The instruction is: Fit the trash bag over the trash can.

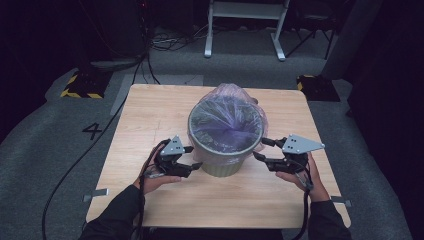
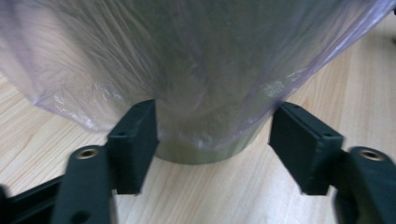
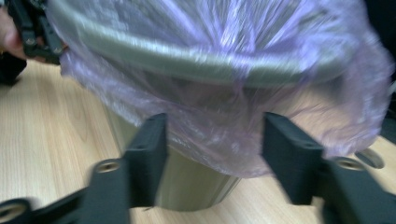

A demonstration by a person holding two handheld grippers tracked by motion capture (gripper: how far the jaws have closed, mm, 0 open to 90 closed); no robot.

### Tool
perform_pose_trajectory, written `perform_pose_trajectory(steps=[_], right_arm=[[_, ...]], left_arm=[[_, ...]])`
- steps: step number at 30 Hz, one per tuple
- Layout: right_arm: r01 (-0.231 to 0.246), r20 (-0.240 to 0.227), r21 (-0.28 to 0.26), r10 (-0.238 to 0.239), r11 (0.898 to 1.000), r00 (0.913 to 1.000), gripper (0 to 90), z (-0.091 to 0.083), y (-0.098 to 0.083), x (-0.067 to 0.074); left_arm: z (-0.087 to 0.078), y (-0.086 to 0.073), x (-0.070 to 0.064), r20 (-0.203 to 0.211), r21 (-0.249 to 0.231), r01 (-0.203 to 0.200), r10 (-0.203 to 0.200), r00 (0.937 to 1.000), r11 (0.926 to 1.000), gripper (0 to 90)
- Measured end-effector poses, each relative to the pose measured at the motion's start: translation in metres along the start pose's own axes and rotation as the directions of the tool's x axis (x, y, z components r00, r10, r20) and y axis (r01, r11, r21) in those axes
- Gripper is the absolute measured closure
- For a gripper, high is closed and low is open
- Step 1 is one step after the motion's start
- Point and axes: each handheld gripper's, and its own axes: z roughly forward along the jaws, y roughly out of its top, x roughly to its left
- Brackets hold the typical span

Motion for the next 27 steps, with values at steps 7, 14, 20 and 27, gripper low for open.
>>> perform_pose_trajectory(steps=[7, 14, 20, 27], right_arm=[[0.002, -0.015, 0.02, -0.002, 1.0, 0.9999, 87.0, 0.01, -0.01, -0.005], [-0.017, -0.027, 0.039, 0.018, 0.999, 0.9995, 90.0, 0.015, -0.021, -0.008], [-0.05, -0.026, 0.071, 0.052, 0.996, 0.9983, 90.0, 0.021, -0.034, -0.013], [-0.094, -0.062, 0.033, 0.096, 0.995, 0.9934, 62.3, 0.01, -0.04, -0.019]], left_arm=[[0.005, -0.002, 0.011, -0.012, 0.014, -0.019, 0.019, 0.9997, 0.9997, 89.7], [0.012, -0.006, 0.01, 0.0, 0.059, -0.049, 0.049, 0.9988, 0.9971, 90.0], [0.019, -0.011, 0.009, -0.014, 0.09, -0.044, 0.045, 0.9989, 0.995, 90.0], [0.017, -0.012, 0.011, -0.027, 0.083, -0.044, 0.046, 0.9986, 0.9956, 89.9]])
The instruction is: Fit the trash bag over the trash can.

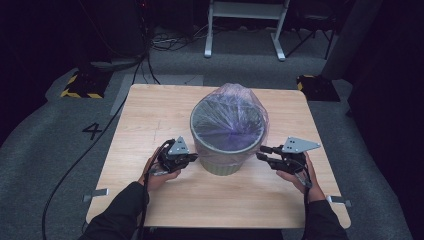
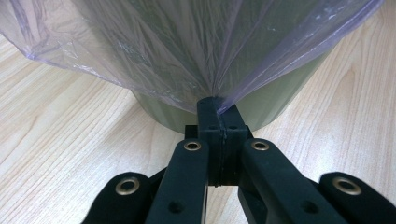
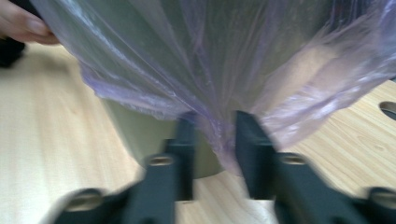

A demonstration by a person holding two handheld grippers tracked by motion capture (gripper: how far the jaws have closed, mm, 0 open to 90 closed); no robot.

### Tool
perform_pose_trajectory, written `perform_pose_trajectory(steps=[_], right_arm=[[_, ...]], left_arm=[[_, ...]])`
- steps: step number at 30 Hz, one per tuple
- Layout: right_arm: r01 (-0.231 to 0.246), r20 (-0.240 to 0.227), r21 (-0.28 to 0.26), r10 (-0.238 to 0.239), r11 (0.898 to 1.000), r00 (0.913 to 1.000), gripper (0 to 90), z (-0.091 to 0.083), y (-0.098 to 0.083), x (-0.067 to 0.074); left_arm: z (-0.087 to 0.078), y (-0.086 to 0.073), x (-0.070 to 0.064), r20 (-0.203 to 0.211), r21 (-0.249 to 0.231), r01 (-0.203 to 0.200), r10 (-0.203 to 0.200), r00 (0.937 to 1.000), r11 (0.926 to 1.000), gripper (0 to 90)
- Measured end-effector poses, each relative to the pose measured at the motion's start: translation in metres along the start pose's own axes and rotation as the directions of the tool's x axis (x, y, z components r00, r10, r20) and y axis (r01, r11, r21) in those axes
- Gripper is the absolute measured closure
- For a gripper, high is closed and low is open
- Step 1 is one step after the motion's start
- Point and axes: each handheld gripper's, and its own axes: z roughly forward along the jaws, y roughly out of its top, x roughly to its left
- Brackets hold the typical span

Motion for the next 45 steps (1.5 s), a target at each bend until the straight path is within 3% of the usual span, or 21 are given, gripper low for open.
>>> perform_pose_trajectory(steps=[2, 6, 10, 13, 17, 19, 21, 24, 27, 29, 31, 35, 40, 45], right_arm=[[0.015, -0.025, -0.04, -0.016, 0.999, 0.9996, 55.1, -0.011, 0.004, 0.002], [0.054, 0.0, -0.102, -0.055, 0.993, 0.9985, 42.8, -0.031, 0.02, 0.006], [0.103, -0.011, -0.125, -0.106, 0.987, 0.9943, 36.6, -0.047, 0.037, 0.01], [0.115, -0.004, -0.127, -0.117, 0.985, 0.9931, 33.7, -0.057, 0.04, 0.009], [0.1, 0.07, -0.117, -0.093, 0.988, 0.9933, 34.3, -0.063, 0.045, 0.001], [0.078, 0.126, -0.134, -0.061, 0.988, 0.9902, 35.9, -0.063, 0.054, -0.005], [0.072, 0.152, -0.156, -0.049, 0.985, 0.9873, 38.0, -0.063, 0.065, -0.011], [0.083, 0.176, -0.155, -0.055, 0.984, 0.9829, 38.4, -0.056, 0.083, -0.019], [0.083, 0.171, -0.146, -0.058, 0.986, 0.9835, 39.6, -0.046, 0.098, -0.028], [0.103, 0.182, -0.118, -0.08, 0.988, 0.98, 39.5, -0.035, 0.108, -0.035], [0.095, 0.173, -0.09, -0.078, 0.991, 0.9819, 38.8, -0.022, 0.116, -0.044], [0.062, 0.143, -0.072, -0.052, 0.995, 0.9884, 38.8, -0.002, 0.121, -0.057], [0.07, 0.128, -0.029, -0.065, 0.997, 0.9897, 42.9, 0.016, 0.123, -0.063], [0.064, 0.109, 0.008, -0.064, 0.998, 0.992, 59.1, 0.028, 0.124, -0.068]], left_arm=[[-0.001, -0.001, 0.0, -0.002, -0.004, 0.006, -0.006, 1.0, 1.0, 89.9], [-0.002, -0.001, 0.0, -0.006, -0.005, 0.002, -0.002, 1.0, 1.0, 89.9], [-0.002, -0.001, 0.001, -0.015, -0.005, 0.0, 0.0, 0.9999, 1.0, 89.9], [-0.001, -0.001, 0.001, -0.019, 0.0, -0.002, 0.002, 0.9998, 1.0, 89.9], [-0.002, -0.002, 0.002, -0.021, -0.003, 0.003, -0.003, 0.9998, 1.0, 89.9], [-0.002, -0.002, 0.002, -0.023, -0.003, 0.001, -0.002, 0.9997, 1.0, 89.9], [-0.001, -0.002, 0.002, -0.029, -0.004, 0.002, -0.002, 0.9996, 1.0, 89.9], [0.0, -0.001, 0.001, -0.025, -0.007, -0.001, 0.001, 0.9997, 1.0, 89.9], [0.002, -0.002, 0.001, -0.02, -0.007, 0.003, -0.003, 0.9998, 1.0, 89.9], [0.003, -0.003, 0.001, -0.017, -0.011, 0.002, -0.002, 0.9998, 0.9999, 89.9], [0.003, -0.003, 0.001, -0.018, -0.015, 0.002, -0.002, 0.9998, 0.9999, 89.9], [0.002, -0.004, 0.002, -0.022, -0.017, 0.001, -0.001, 0.9998, 0.9999, 89.9], [0.001, -0.005, 0.003, -0.025, -0.026, 0.006, -0.007, 0.9997, 0.9997, 89.9], [0.001, -0.005, 0.003, -0.027, -0.029, 0.008, -0.009, 0.9996, 0.9995, 89.9]])
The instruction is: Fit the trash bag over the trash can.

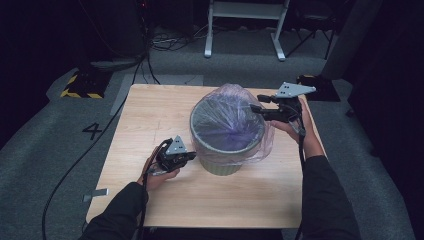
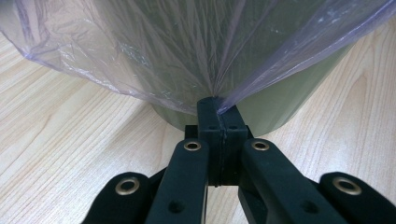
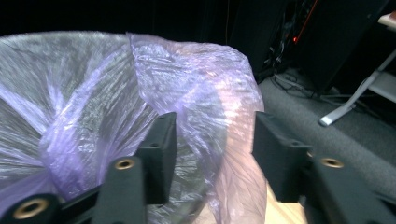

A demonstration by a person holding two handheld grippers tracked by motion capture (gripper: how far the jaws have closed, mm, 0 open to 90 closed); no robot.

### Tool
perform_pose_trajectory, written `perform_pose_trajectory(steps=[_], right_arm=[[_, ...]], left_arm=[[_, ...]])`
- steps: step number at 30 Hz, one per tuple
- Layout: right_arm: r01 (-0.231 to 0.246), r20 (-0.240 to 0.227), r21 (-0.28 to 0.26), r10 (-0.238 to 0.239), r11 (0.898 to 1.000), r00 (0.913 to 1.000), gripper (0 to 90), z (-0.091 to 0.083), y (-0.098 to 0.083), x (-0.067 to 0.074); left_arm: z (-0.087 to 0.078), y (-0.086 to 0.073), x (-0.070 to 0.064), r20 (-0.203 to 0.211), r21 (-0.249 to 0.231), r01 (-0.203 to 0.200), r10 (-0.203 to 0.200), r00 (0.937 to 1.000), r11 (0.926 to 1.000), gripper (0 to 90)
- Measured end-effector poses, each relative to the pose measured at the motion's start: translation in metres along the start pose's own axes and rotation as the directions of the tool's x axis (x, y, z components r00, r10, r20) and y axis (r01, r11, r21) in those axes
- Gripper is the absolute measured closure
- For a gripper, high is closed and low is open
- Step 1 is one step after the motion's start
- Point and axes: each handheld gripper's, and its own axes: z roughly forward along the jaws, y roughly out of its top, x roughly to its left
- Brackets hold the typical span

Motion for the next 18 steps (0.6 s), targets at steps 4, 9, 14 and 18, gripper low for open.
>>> perform_pose_trajectory(steps=[4, 9, 14, 18], right_arm=[[-0.014, 0.006, 0.014, 0.014, 1.0, 0.9999, 75.3, 0.006, -0.001, -0.003], [-0.03, 0.054, 0.015, 0.029, 0.999, 0.9981, 87.7, 0.009, -0.001, -0.006], [-0.064, 0.101, 0.01, 0.063, 0.998, 0.9929, 90.0, 0.012, -0.003, -0.013], [-0.107, 0.155, 0.025, 0.101, 0.994, 0.9827, 90.0, 0.017, -0.008, -0.019]], left_arm=[[0.0, 0.0, 0.0, 0.001, 0.0, -0.001, 0.001, 1.0, 1.0, 89.9], [0.001, 0.0, 0.001, 0.0, 0.0, -0.001, 0.001, 1.0, 1.0, 89.9], [0.001, 0.0, 0.001, -0.001, 0.002, -0.004, 0.004, 1.0, 1.0, 89.9], [0.003, 0.0, 0.001, -0.013, 0.003, -0.005, 0.005, 0.9999, 1.0, 89.9]])
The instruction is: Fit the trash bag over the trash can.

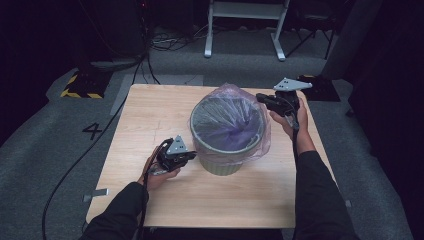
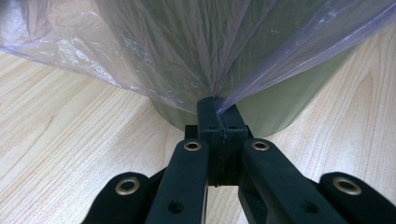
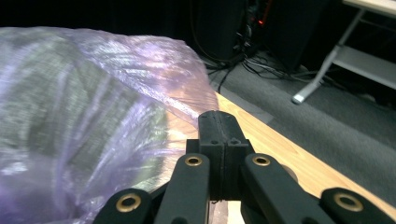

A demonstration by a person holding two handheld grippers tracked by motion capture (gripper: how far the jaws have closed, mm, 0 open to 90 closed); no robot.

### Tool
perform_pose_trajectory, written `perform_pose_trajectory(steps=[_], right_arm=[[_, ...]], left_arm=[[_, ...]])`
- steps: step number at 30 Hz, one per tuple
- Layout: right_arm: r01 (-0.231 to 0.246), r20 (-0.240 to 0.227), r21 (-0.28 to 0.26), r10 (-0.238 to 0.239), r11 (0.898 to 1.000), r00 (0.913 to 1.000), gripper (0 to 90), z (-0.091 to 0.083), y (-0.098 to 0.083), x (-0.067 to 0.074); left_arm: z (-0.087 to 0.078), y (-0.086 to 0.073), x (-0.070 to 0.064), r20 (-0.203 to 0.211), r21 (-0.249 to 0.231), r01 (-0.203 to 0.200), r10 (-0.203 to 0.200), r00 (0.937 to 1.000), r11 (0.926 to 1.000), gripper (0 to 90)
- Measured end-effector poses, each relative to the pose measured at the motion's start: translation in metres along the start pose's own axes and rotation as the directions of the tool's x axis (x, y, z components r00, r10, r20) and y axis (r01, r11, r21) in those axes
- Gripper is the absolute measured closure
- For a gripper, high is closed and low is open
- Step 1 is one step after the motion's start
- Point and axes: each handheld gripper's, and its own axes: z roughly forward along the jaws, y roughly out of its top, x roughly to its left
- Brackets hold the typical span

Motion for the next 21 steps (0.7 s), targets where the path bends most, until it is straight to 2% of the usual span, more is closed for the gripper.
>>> perform_pose_trajectory(steps=[3, 4, 10, 13, 18, 21], right_arm=[[-0.048, 0.019, 0.036, 0.048, 0.998, 0.9987, 90.0, 0.009, -0.006, -0.006], [-0.06, 0.038, 0.058, 0.058, 0.997, 0.9976, 90.0, 0.014, -0.01, -0.008], [-0.111, 0.058, 0.13, 0.104, 0.985, 0.9928, 90.0, 0.033, -0.033, -0.014], [-0.149, 0.049, 0.146, 0.143, 0.978, 0.9885, 90.0, 0.037, -0.05, -0.016], [-0.197, 0.025, 0.131, 0.195, 0.972, 0.9804, 90.0, 0.034, -0.071, -0.017], [-0.206, 0.019, 0.132, 0.205, 0.97, 0.9785, 90.0, 0.034, -0.081, -0.016]], left_arm=[[0.001, -0.001, 0.002, 0.0, 0.008, 0.0, 0.0, 1.0, 1.0, 89.9], [0.001, -0.001, 0.002, 0.0, 0.01, 0.001, -0.001, 1.0, 0.9999, 89.9], [0.002, -0.004, 0.004, 0.001, 0.026, -0.001, 0.001, 1.0, 0.9997, 89.9], [0.003, -0.006, 0.004, 0.003, 0.033, 0.001, -0.001, 1.0, 0.9995, 89.9], [0.002, -0.006, 0.003, -0.001, 0.036, -0.006, 0.006, 1.0, 0.9993, 89.9], [0.002, -0.008, 0.004, -0.002, 0.037, -0.002, 0.002, 1.0, 0.9993, 89.9]])
